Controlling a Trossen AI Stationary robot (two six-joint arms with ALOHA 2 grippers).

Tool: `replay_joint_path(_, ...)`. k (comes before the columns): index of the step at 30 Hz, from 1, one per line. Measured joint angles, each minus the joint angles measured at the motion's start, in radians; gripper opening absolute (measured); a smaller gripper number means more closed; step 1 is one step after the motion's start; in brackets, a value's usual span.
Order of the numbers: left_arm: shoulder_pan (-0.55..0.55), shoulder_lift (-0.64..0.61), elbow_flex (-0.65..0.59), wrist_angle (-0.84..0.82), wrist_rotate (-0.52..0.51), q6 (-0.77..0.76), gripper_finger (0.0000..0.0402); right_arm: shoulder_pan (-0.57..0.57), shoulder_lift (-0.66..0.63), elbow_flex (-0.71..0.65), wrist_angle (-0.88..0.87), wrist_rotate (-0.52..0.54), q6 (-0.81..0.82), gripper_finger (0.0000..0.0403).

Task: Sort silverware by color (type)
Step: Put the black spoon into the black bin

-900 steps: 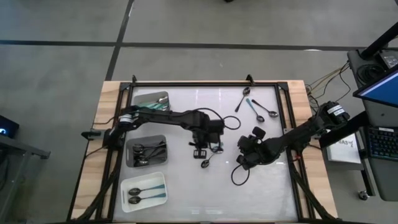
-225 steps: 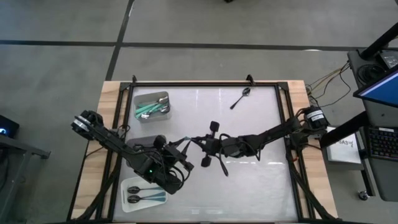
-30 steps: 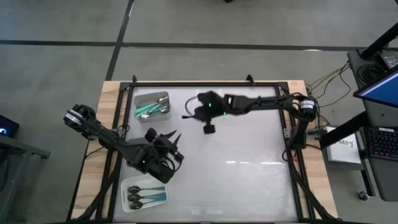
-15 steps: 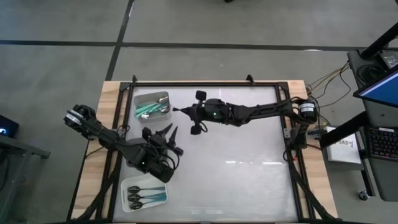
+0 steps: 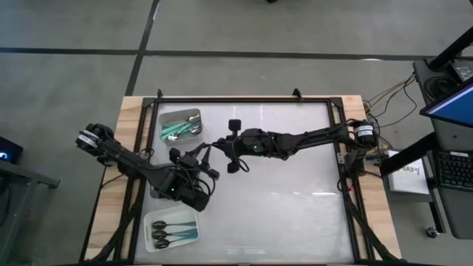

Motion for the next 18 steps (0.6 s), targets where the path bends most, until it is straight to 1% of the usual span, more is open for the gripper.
replay_joint_path(2,0.000,0.000,0.000,0.000,0.000,0.000,0.0093,0.000,0.000,0.000,-0.001,-0.002,0.000,0.0009)
replay_joint_path(5,0.004,-0.002,0.000,0.000,0.000,0.000,0.0093,0.001,0.000,0.000,0.000,-0.039,0.000,0.0009)
replay_joint_path(10,0.005,-0.005,0.000,0.003,0.006,0.000,0.0083,0.007,0.000,0.000,0.001,-0.041,-0.002,0.0009)
replay_joint_path(13,0.005,-0.008,0.000,0.003,0.008,0.001,0.0059,0.008,0.000,0.000,0.001,-0.040,-0.011,0.0009)
replay_joint_path(16,0.005,-0.014,0.000,0.004,0.009,-0.001,0.0018,0.008,0.000,0.000,0.002,-0.039,-0.012,0.0009)
replay_joint_path(18,0.005,-0.016,0.002,0.011,0.013,-0.003,0.0007,0.009,0.000,0.002,0.003,-0.040,-0.014,0.0009)
